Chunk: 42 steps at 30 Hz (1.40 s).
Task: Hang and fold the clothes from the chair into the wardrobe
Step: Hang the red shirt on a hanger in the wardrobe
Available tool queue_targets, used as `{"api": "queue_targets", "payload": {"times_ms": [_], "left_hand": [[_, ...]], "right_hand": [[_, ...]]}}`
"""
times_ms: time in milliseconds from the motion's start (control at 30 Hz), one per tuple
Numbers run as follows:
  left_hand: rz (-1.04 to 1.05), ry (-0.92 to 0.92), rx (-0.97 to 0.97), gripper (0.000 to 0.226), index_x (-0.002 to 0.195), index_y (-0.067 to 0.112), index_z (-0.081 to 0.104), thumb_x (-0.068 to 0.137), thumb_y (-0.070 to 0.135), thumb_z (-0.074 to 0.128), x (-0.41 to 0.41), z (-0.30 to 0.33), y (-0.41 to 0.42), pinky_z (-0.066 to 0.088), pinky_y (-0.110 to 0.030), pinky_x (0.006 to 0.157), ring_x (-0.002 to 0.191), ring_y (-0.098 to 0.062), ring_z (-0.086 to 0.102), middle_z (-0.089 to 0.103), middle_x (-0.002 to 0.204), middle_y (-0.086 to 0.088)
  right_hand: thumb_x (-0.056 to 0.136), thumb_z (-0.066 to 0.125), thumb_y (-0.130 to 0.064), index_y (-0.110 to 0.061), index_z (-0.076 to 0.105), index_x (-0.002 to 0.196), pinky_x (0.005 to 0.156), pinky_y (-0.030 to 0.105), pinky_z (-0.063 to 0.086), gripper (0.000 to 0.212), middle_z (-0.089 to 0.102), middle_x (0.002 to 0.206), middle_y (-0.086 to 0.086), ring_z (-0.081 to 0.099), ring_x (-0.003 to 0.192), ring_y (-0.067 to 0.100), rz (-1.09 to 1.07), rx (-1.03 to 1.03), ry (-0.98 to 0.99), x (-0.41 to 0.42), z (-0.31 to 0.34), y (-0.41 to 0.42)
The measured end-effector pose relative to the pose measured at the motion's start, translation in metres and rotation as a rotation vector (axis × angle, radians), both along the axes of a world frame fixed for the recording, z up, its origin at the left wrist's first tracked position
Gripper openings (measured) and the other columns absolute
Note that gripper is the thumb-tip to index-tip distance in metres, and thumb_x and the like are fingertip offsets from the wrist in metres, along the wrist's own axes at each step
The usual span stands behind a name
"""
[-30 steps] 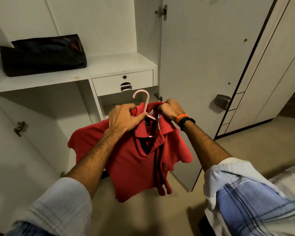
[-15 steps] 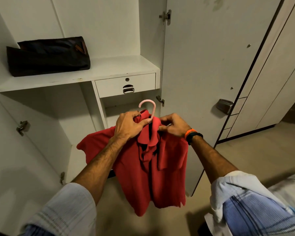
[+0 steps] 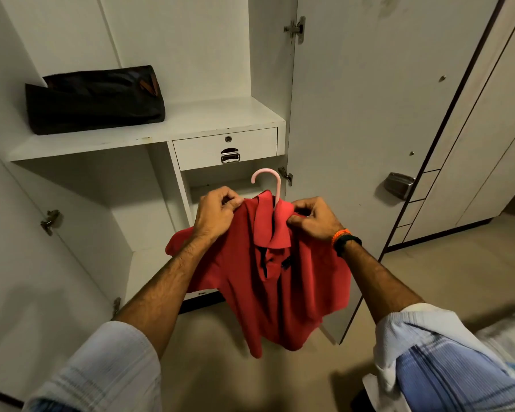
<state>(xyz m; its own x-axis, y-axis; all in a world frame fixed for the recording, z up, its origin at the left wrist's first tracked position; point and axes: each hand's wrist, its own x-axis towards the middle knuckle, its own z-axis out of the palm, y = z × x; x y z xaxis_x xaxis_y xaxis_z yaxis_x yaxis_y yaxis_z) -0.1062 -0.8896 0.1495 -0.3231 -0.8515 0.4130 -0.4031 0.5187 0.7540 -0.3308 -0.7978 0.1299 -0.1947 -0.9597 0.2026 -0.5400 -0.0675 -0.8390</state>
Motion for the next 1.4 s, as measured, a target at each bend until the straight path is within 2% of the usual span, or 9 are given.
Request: {"api": "queue_targets", "payload": {"times_ms": [100, 167, 300, 433, 600, 733, 900, 1067, 1400], "left_hand": [[0.126, 0.208, 0.036, 0.008, 0.085, 0.010, 0.065, 0.093, 0.008, 0.062, -0.002, 0.002, 0.002, 0.040, -0.008, 0.064, 0.069, 0.000, 0.053, 0.060, 0.076, 0.007], [0.254, 0.310, 0.053, 0.010, 0.086, 0.009, 0.063, 0.095, 0.011, 0.060, 0.001, 0.003, -0.002, 0.043, -0.021, 0.066, 0.070, -0.010, 0.052, 0.059, 0.078, 0.001], [0.273, 0.027, 0.050, 0.009, 0.097, 0.014, 0.068, 0.094, 0.018, 0.061, 0.009, 0.003, -0.009, 0.045, -0.025, 0.078, 0.082, -0.015, 0.059, 0.065, 0.086, 0.005], [0.056, -0.150, -0.002, 0.015, 0.106, 0.021, 0.069, 0.094, 0.024, 0.062, 0.004, 0.006, 0.000, 0.046, -0.022, 0.082, 0.086, -0.010, 0.063, 0.070, 0.093, 0.009], [-0.183, -0.376, 0.068, 0.019, 0.104, 0.023, 0.071, 0.088, 0.034, 0.070, 0.000, 0.001, 0.005, 0.051, -0.034, 0.086, 0.092, -0.016, 0.064, 0.071, 0.099, 0.005], [-0.090, -0.381, 0.004, 0.015, 0.098, 0.020, 0.068, 0.090, 0.033, 0.067, -0.003, -0.006, 0.005, 0.051, -0.038, 0.082, 0.092, -0.024, 0.063, 0.070, 0.095, -0.002], [0.057, -0.337, -0.037, 0.025, 0.109, 0.019, 0.067, 0.094, 0.038, 0.061, -0.012, -0.011, 0.011, 0.049, -0.037, 0.084, 0.101, -0.027, 0.062, 0.071, 0.107, -0.005], [0.118, -0.312, -0.063, 0.025, 0.109, 0.018, 0.066, 0.094, 0.038, 0.062, -0.018, -0.006, 0.010, 0.046, -0.033, 0.078, 0.096, -0.028, 0.064, 0.071, 0.102, -0.005], [0.239, -0.243, -0.086, 0.027, 0.111, 0.016, 0.066, 0.093, 0.036, 0.063, -0.020, 0.015, -0.063, 0.053, -0.039, 0.083, 0.095, -0.028, 0.065, 0.072, 0.102, -0.005]], "right_hand": [[0.081, 0.072, -0.003, -0.019, 0.078, 0.089, 0.089, 0.042, 0.057, 0.018, 0.077, 0.092, 0.004, 0.070, 0.088, 0.021, -0.016, 0.006, -0.023, -0.004, 0.000, 0.000], [0.081, 0.071, 0.002, -0.016, 0.077, 0.088, 0.088, 0.041, 0.057, 0.020, 0.076, 0.091, 0.006, 0.068, 0.083, 0.017, -0.017, -0.005, -0.037, -0.006, 0.002, 0.004], [0.081, 0.069, 0.006, -0.027, 0.074, 0.075, 0.077, 0.031, 0.056, 0.034, 0.073, 0.076, -0.009, 0.065, 0.073, 0.009, -0.016, -0.016, -0.064, -0.009, 0.007, 0.011], [0.081, 0.067, 0.009, -0.014, 0.075, 0.083, 0.079, 0.027, 0.055, 0.024, 0.073, 0.083, 0.002, 0.065, 0.077, 0.011, 0.001, -0.024, -0.067, -0.003, 0.005, 0.012], [0.083, 0.067, 0.008, -0.014, 0.075, 0.090, 0.077, 0.018, 0.054, 0.024, 0.073, 0.087, 0.001, 0.065, 0.074, 0.002, 0.005, -0.044, -0.059, -0.002, 0.011, 0.014], [0.085, 0.067, 0.002, -0.015, 0.075, 0.090, 0.078, 0.023, 0.051, 0.020, 0.073, 0.088, 0.001, 0.062, 0.076, 0.008, -0.024, -0.058, 0.082, -0.005, 0.013, 0.013], [0.091, 0.063, -0.013, -0.004, 0.071, 0.101, 0.082, 0.031, 0.046, 0.016, 0.067, 0.099, 0.013, 0.057, 0.086, 0.021, -0.075, -0.100, 0.407, -0.006, 0.018, 0.007], [0.093, 0.060, -0.011, -0.001, 0.069, 0.108, 0.084, 0.027, 0.039, 0.020, 0.064, 0.105, 0.017, 0.057, 0.097, 0.028, -0.078, -0.123, 0.436, -0.013, 0.022, -0.004], [0.092, 0.060, -0.004, 0.001, 0.067, 0.112, 0.089, 0.027, 0.042, 0.022, 0.062, 0.110, 0.014, 0.050, 0.095, 0.014, -0.002, -0.215, 0.407, -0.023, 0.041, -0.107]]}}
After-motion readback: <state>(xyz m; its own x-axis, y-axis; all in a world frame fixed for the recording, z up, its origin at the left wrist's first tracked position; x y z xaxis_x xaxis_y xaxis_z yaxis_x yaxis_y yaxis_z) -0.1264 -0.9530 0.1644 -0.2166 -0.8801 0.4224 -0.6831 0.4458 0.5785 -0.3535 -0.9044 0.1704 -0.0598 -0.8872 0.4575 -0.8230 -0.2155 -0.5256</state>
